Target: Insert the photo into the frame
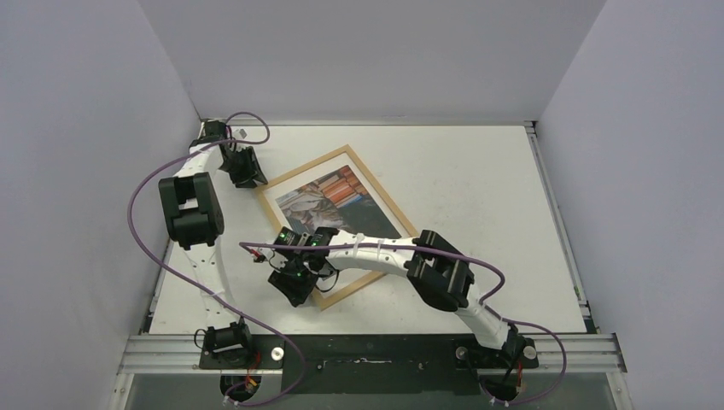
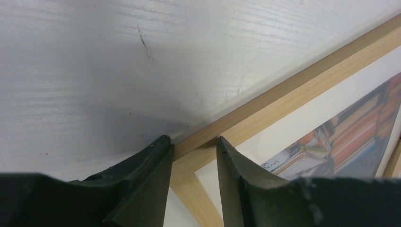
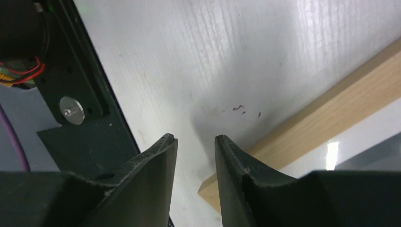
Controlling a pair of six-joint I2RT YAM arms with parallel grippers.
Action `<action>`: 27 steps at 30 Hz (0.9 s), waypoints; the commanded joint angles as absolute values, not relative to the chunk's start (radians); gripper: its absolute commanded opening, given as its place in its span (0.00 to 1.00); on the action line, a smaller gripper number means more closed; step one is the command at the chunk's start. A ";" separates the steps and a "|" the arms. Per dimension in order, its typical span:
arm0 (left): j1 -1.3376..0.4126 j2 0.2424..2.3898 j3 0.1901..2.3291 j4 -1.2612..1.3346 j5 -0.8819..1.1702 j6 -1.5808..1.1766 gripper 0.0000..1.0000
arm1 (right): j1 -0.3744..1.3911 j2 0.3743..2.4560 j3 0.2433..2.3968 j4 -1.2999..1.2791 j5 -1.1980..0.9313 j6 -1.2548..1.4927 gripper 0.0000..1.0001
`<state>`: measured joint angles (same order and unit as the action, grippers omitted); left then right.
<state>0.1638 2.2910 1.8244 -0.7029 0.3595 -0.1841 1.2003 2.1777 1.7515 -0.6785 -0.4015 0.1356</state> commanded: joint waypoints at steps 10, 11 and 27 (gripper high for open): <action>0.186 2.266 1.781 -0.846 0.327 -0.213 0.37 | 1.069 2.119 1.576 -0.594 -0.283 0.234 0.37; 0.186 2.254 1.764 -0.841 0.331 -0.223 0.37 | 1.051 2.098 1.544 -0.585 -0.276 0.245 0.37; 0.048 1.880 1.158 -0.522 0.397 -0.444 0.32 | 0.641 1.694 1.055 -0.405 -0.094 0.458 0.42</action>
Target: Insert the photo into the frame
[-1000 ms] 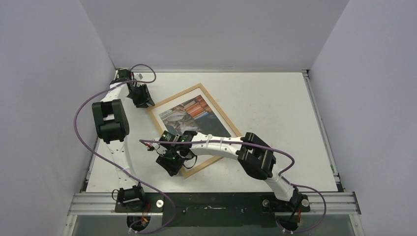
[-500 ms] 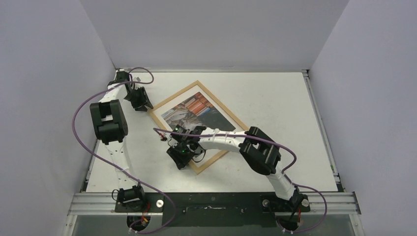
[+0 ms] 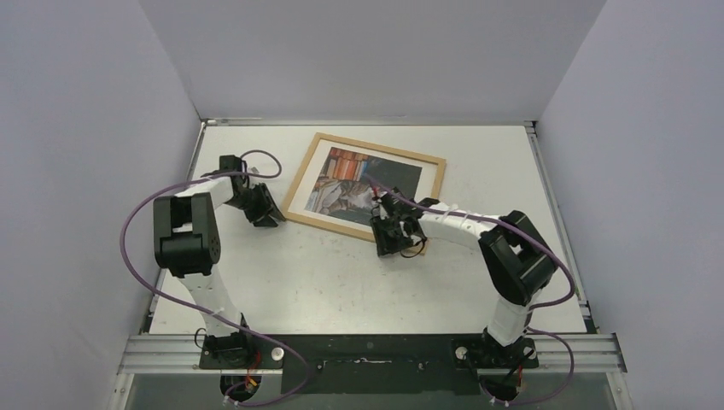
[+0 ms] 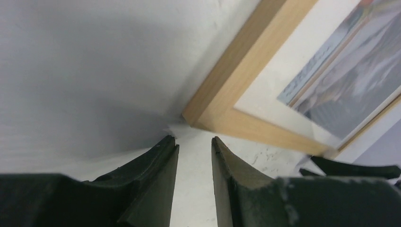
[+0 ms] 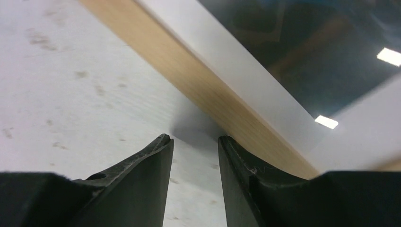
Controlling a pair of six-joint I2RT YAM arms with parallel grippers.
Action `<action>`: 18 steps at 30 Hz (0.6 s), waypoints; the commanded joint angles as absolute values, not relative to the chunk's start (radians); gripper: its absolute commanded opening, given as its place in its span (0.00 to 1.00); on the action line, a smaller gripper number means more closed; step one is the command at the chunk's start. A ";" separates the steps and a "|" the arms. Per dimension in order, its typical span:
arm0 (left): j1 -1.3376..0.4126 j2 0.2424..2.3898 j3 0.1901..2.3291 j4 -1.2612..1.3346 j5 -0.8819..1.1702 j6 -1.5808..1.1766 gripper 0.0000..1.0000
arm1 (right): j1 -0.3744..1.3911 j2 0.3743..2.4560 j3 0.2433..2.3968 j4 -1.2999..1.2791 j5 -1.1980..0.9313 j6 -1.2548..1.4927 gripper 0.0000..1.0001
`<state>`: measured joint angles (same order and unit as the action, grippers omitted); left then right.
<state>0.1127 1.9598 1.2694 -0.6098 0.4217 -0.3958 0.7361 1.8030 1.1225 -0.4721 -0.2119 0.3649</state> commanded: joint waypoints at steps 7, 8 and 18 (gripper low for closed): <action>-0.019 1.722 1.094 -0.482 0.319 -0.409 0.37 | 0.547 1.579 1.021 -0.433 0.081 0.656 0.63; -0.017 1.704 1.105 -0.493 0.291 -0.393 0.40 | 0.536 1.567 1.022 -0.457 0.114 0.696 0.65; -0.015 1.885 1.502 -0.516 0.301 -0.271 0.62 | 0.423 1.490 1.008 -0.558 0.215 0.881 0.71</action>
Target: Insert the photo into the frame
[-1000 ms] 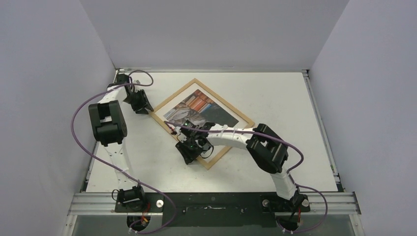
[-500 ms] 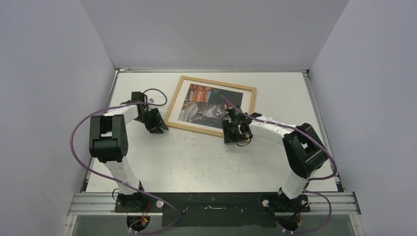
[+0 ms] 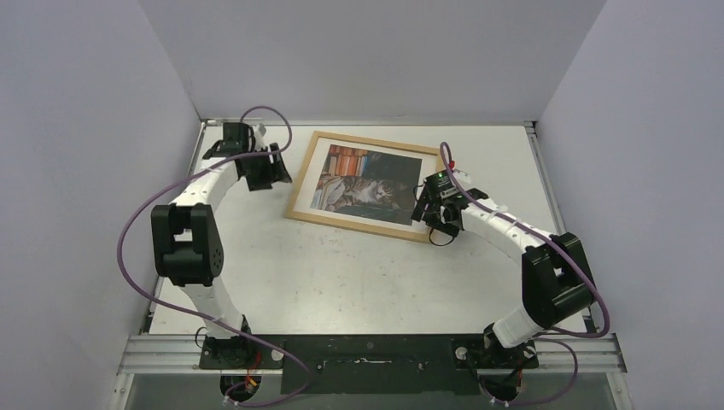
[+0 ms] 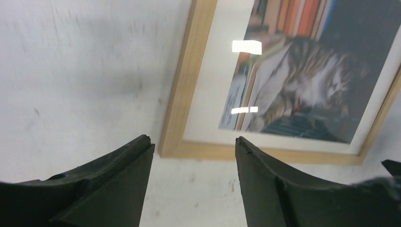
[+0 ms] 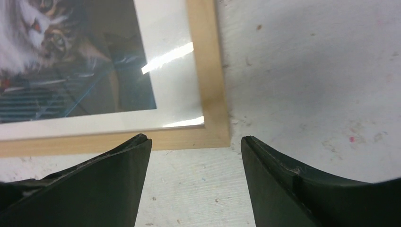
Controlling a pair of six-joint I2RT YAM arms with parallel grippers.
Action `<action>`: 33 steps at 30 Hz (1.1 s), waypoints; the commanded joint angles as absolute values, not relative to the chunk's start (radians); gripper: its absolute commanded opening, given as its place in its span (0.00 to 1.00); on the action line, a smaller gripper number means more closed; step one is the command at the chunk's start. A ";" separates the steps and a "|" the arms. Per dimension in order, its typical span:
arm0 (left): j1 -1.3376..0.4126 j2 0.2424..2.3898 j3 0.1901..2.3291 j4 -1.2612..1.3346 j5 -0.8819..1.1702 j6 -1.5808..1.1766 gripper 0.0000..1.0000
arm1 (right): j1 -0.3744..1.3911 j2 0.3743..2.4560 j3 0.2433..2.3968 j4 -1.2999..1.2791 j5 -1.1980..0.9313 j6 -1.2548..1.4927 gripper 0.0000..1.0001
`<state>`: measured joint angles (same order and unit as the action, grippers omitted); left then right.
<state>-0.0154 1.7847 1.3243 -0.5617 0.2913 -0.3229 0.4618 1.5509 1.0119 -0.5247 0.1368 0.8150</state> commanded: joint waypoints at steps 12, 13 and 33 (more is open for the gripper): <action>-0.016 2.237 1.820 -0.515 0.294 -0.303 0.62 | 0.190 1.722 1.226 -0.498 0.118 0.818 0.70; -0.015 2.231 1.802 -0.495 0.298 -0.309 0.61 | 0.180 1.754 1.252 -0.498 0.122 0.818 0.69; -0.084 2.049 1.389 -0.437 0.453 -0.428 0.32 | 0.113 2.143 1.579 -0.373 -0.272 0.655 0.44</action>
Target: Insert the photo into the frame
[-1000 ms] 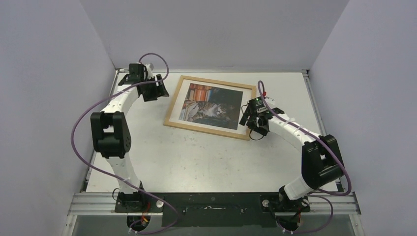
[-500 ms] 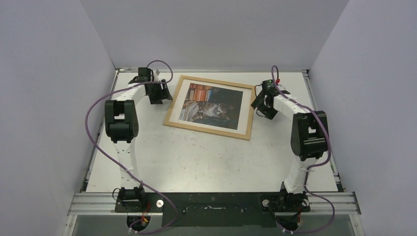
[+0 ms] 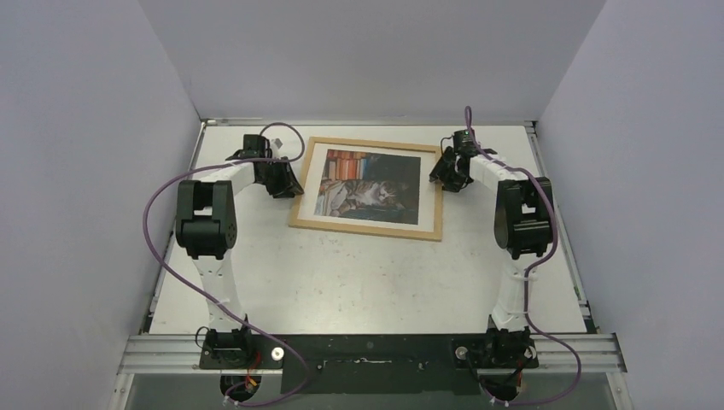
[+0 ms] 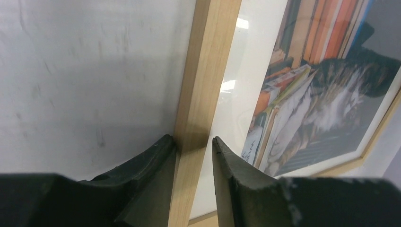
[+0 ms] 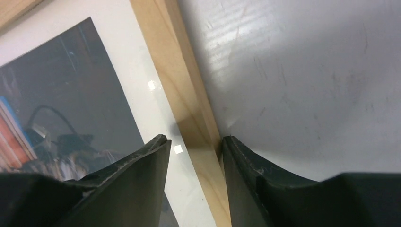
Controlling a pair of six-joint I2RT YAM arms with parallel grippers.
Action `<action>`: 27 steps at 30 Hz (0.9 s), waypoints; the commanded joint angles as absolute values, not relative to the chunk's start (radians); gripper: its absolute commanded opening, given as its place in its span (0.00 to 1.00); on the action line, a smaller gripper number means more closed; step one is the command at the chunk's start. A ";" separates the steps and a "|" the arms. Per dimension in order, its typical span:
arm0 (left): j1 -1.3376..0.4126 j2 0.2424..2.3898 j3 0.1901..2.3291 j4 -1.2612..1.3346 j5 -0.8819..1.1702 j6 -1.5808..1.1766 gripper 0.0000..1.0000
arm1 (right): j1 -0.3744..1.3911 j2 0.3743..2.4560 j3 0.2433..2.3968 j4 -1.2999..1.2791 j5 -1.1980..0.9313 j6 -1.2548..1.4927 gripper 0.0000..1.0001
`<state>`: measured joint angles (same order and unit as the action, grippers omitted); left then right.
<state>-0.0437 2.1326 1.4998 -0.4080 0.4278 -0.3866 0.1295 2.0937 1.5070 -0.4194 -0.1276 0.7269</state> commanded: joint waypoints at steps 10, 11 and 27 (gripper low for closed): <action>-0.256 1.791 1.073 -0.480 0.339 -0.487 0.29 | 0.083 2.208 1.676 -0.403 -0.404 0.392 0.33; -0.281 1.759 1.038 -0.480 0.325 -0.501 0.29 | 0.079 2.219 1.694 -0.413 -0.421 0.362 0.32; -0.403 1.366 1.007 -0.670 0.147 -0.404 0.73 | -0.034 2.039 1.664 -0.331 -0.332 0.531 0.70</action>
<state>-0.4156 1.3945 0.8650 -0.5980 0.2234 -0.5072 0.0082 2.2292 1.7134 -0.3981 -0.4191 0.3939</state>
